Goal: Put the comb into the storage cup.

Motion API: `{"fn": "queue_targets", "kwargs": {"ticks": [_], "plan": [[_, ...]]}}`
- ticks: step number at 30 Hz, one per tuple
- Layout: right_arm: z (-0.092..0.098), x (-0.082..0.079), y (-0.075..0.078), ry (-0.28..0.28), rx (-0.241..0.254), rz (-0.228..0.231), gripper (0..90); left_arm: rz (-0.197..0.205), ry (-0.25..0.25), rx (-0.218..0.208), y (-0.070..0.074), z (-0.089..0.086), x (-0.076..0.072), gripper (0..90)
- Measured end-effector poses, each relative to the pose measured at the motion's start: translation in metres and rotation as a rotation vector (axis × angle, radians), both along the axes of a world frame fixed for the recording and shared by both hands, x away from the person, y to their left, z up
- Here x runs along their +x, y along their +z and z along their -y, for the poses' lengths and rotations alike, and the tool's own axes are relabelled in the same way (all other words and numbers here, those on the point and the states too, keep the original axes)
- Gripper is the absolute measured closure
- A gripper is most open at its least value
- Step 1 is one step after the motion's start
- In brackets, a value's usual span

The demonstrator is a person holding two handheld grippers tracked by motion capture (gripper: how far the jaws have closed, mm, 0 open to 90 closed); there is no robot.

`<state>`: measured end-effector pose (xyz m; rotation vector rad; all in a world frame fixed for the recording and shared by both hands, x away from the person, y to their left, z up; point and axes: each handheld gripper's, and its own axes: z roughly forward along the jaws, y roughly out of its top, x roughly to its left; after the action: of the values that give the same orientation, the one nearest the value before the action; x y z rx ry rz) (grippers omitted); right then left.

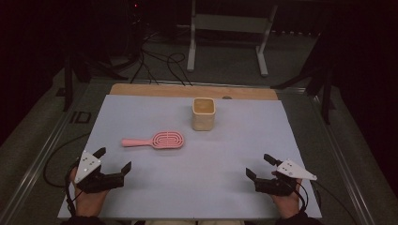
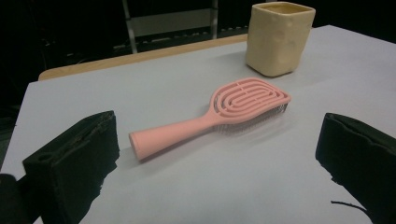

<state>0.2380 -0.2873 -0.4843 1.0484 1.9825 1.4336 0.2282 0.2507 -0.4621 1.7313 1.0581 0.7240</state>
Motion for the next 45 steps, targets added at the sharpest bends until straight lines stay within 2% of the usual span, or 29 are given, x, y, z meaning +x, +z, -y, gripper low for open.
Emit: {"fn": "queue_targets", "kwargs": {"ticks": [17, 26, 35, 45], "plan": [[-0.002, 0.002, -0.007, -0.004, -0.004, -0.004, 9.3, 0.004, 0.009, 0.012, 0.002, -0.001, 0.0, 0.1], [0.0, 0.002, -0.009, -0.018, 0.001, 0.004, 9.3, 0.009, 0.002, 0.028, 0.009, 0.0, 0.005, 0.1], [-0.002, 0.003, -0.011, -0.019, -0.004, 0.001, 9.4, 0.017, -0.012, 0.026, 0.016, -0.001, 0.013, 0.1], [-0.003, 0.004, -0.012, -0.023, -0.011, -0.005, 9.4, 0.023, -0.029, 0.046, 0.024, 0.002, 0.026, 0.1]]}}
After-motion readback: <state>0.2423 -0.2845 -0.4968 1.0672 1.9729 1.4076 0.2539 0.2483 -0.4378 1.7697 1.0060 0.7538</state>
